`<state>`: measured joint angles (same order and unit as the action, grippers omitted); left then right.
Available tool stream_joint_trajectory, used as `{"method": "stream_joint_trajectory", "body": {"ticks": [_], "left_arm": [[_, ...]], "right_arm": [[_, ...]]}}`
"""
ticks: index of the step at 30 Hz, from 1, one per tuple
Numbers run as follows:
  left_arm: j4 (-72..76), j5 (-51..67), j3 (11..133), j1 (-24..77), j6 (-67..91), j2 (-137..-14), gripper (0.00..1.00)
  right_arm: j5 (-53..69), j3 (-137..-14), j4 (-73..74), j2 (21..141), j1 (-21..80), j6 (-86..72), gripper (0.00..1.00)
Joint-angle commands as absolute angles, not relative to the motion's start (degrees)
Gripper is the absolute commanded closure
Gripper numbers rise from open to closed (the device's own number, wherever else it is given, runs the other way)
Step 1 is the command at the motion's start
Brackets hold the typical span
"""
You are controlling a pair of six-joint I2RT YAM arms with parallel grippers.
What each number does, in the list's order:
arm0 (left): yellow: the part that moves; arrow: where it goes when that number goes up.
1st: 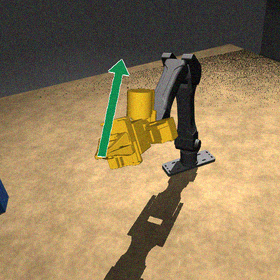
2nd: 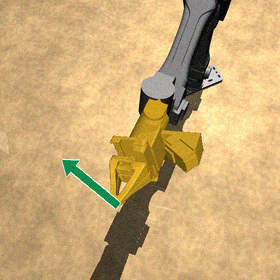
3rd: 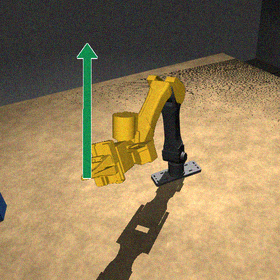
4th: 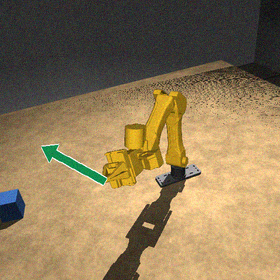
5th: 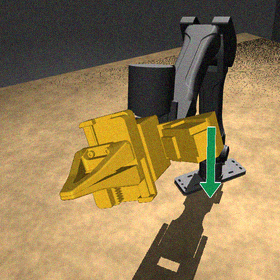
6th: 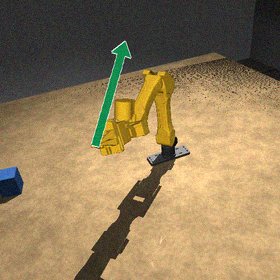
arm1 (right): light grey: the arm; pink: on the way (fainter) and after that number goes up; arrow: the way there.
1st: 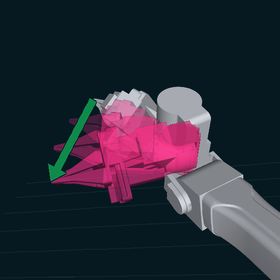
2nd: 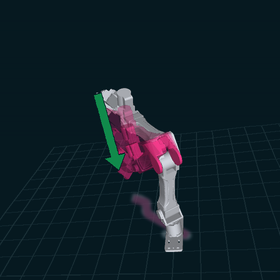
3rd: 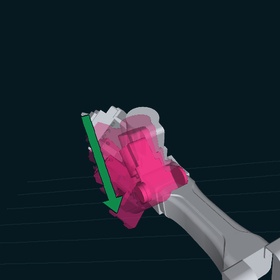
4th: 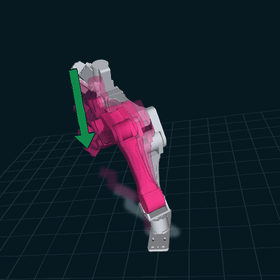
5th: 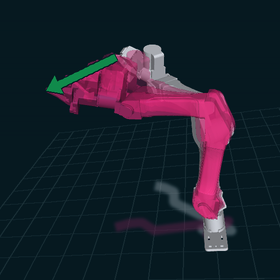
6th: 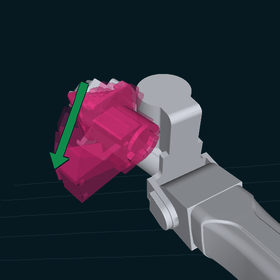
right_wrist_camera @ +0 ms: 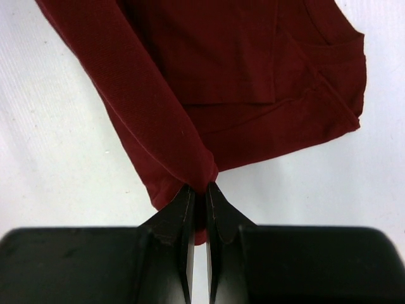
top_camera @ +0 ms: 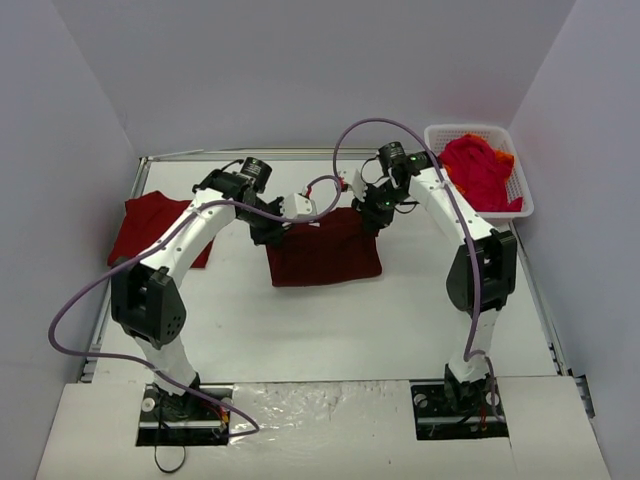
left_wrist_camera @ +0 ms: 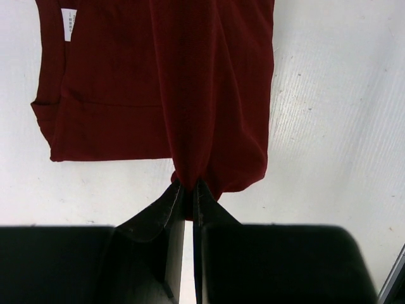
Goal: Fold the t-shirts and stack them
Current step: Fold the long partially folded tshirt into a neat square
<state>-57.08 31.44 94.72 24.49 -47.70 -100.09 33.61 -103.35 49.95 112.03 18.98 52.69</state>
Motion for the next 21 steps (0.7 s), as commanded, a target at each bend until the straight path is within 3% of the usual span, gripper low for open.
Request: {"method": "stream_joint_trajectory", "body": {"ticks": [1,21], "left_arm": [[-57.5,30.8,97.4,23.6,-47.8,-100.3,0.98],[-56.1,32.7,102.6,20.0,-46.1,-105.5,0.98]], "right_arm": [[34.4,-107.0,51.2,114.3,18.3,53.6,1.0],[35.2,-120.3,48.1,126.2,17.1,52.0,1.0]]}}
